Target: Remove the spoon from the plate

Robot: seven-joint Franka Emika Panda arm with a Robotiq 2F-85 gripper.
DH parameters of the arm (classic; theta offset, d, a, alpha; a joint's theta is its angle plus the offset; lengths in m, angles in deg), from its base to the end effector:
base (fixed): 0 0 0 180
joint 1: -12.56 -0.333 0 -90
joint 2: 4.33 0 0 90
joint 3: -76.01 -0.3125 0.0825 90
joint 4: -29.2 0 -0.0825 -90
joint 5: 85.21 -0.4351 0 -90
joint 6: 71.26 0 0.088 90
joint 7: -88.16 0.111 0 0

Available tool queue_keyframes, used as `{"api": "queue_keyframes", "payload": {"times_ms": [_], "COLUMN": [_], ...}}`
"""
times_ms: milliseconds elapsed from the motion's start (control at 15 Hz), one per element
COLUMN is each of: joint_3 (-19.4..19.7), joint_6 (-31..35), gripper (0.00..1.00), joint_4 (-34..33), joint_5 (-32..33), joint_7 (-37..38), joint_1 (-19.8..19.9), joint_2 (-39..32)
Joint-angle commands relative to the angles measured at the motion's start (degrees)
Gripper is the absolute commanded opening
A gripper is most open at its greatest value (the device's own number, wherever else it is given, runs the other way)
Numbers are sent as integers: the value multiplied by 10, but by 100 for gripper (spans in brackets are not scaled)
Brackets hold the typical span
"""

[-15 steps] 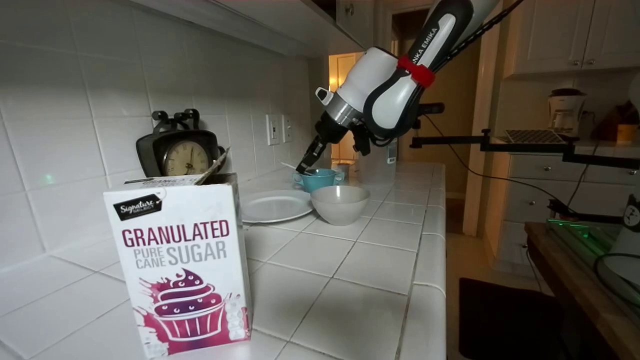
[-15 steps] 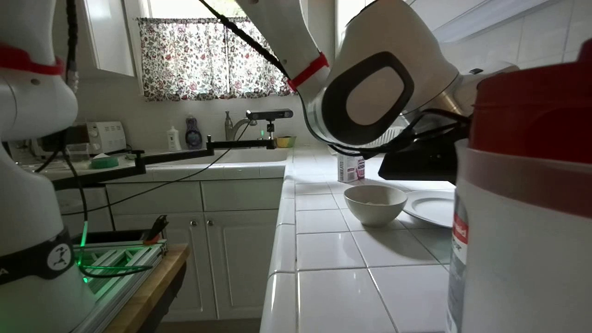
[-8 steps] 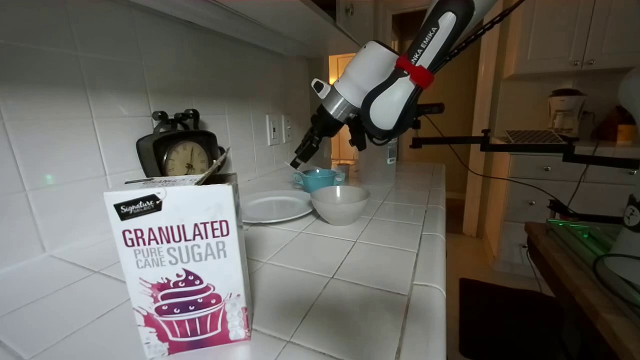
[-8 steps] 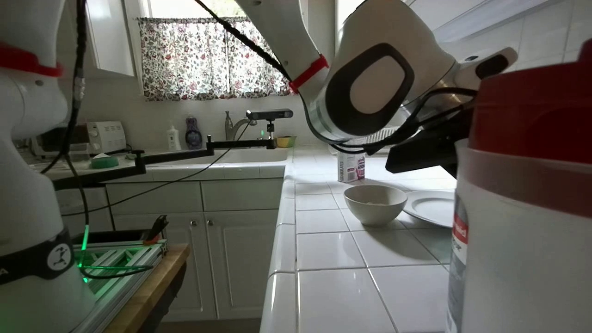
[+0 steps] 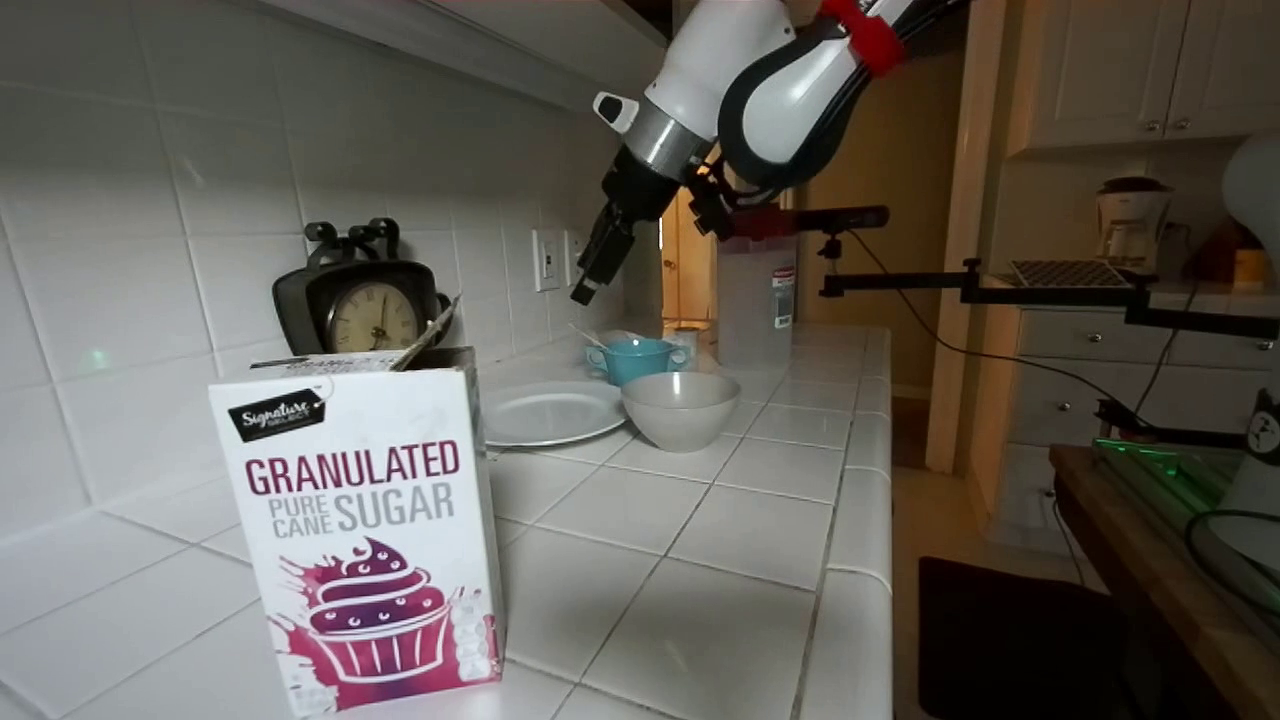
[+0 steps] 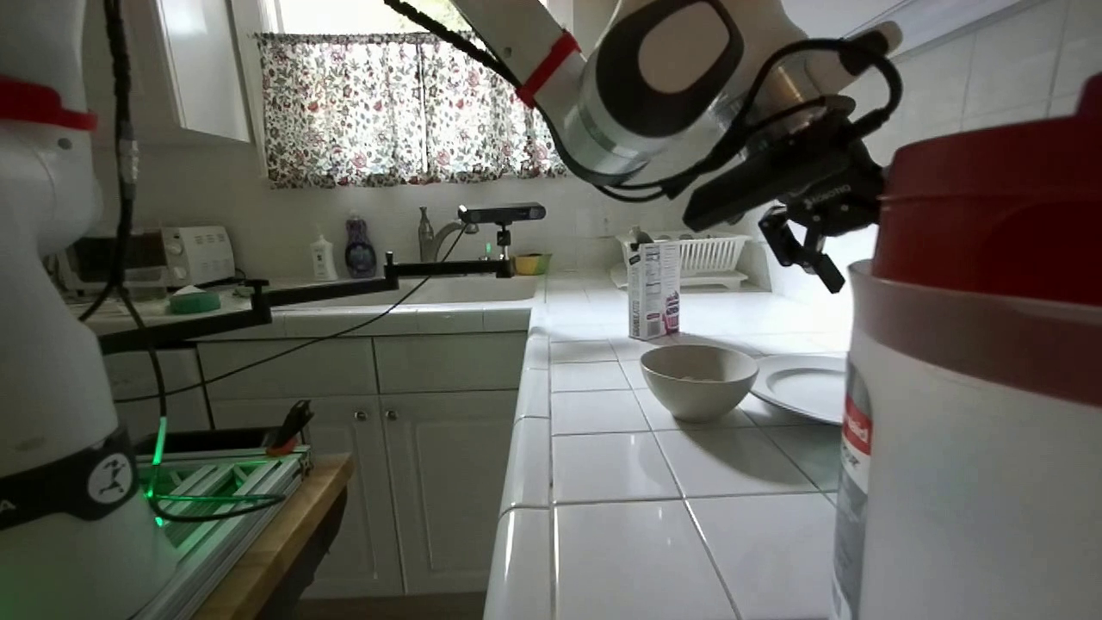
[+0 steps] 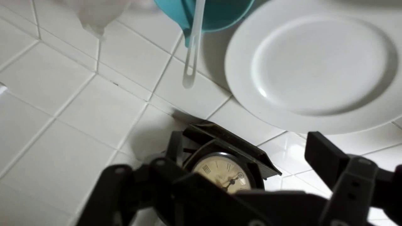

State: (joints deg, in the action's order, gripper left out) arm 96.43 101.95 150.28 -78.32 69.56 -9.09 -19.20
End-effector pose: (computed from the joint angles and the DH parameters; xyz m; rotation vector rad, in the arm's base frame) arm 0.6580 0.0303 0.3326 2.6790 0.6879 0.9089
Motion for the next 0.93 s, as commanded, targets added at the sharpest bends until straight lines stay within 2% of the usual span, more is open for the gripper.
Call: {"api": "queue_keyframes", "payload": {"times_ms": [0, 67, 133, 200, 267, 400, 533, 600, 667, 867], "joint_3": [-95, -68, -82, -79, -138, -147, -166, -173, -175, -184], "joint_6": [-120, -147, -178, -210, -239, -271, -302, -298, -290, -295], "gripper": [100, 100, 100, 100, 100, 100, 100, 100, 100, 100], "joint_4": [10, 13, 12, 11, 9, 8, 14, 20, 4, 8], "joint_5": [46, -6, -20, -26, -16, -15, -53, -66, -29, -44], "joint_7": [-10, -59, -77, -96, -102, -114, -163, -183, -128, -150], "joint_1": [77, 41, 50, 48, 108, 131, 157, 165, 169, 175], "joint_2": [76, 88, 102, 114, 123, 128, 139, 142, 124, 129]}}
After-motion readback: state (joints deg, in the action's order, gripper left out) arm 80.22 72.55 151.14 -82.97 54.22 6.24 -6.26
